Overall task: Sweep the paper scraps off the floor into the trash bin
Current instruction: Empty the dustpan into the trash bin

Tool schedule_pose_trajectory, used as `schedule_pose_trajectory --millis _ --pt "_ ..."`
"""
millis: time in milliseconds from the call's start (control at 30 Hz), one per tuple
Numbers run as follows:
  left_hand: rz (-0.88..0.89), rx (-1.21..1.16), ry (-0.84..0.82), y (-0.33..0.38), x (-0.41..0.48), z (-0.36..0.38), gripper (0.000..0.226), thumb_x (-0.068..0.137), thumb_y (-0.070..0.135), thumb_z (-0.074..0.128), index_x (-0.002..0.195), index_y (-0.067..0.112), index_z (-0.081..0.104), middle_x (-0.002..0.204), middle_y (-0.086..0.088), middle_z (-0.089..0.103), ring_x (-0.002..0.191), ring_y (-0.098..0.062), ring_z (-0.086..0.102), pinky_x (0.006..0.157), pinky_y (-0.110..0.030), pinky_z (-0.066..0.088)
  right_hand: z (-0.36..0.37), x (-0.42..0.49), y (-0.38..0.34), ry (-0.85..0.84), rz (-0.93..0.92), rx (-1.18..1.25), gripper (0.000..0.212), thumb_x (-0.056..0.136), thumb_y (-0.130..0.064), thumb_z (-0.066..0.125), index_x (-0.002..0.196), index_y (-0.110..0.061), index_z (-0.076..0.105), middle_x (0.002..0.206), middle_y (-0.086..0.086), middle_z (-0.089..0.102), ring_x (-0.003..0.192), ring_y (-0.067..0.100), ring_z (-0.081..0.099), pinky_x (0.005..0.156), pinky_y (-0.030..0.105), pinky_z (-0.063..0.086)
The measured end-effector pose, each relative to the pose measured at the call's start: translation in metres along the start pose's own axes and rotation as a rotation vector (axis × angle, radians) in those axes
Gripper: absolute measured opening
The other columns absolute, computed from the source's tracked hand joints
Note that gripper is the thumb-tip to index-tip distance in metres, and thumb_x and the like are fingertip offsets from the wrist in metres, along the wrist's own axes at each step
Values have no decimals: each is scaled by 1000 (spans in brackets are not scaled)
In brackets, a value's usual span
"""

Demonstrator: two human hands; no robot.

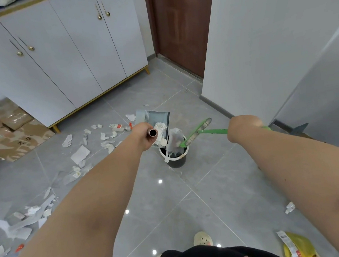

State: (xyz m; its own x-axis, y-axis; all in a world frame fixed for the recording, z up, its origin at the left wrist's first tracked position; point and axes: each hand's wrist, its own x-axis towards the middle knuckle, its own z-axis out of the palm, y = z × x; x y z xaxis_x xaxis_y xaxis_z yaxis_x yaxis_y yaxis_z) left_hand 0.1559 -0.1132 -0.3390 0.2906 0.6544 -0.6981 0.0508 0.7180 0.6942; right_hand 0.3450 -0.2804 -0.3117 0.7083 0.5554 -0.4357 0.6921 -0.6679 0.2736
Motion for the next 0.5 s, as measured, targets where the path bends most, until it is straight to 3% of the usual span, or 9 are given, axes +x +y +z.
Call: schedule_pose_trajectory --millis 167,333,500 --pt "21 -34 -20 8 -1 -1 32 95 -8 31 68 9 31 68 -6 30 54 -12 33 28 -11 33 3 4 -4 -3 23 119 12 86 -13 48 96 -16 54 90 2 55 91 23 59 74 28 47" --pt "11 -64 -42 15 -3 -2 29 96 -7 32 71 8 34 68 -6 35 29 -7 40 29 -13 34 2 12 -8 -13 19 193 5 87 -14 45 86 -16 50 75 1 49 80 23 53 69 27 43" --pt "11 -72 1 17 4 1 30 94 -8 31 69 8 32 69 -6 31 54 -14 33 29 -11 34 -14 10 -8 -19 9 209 11 88 -15 43 78 -15 47 77 1 50 79 22 54 66 27 42"
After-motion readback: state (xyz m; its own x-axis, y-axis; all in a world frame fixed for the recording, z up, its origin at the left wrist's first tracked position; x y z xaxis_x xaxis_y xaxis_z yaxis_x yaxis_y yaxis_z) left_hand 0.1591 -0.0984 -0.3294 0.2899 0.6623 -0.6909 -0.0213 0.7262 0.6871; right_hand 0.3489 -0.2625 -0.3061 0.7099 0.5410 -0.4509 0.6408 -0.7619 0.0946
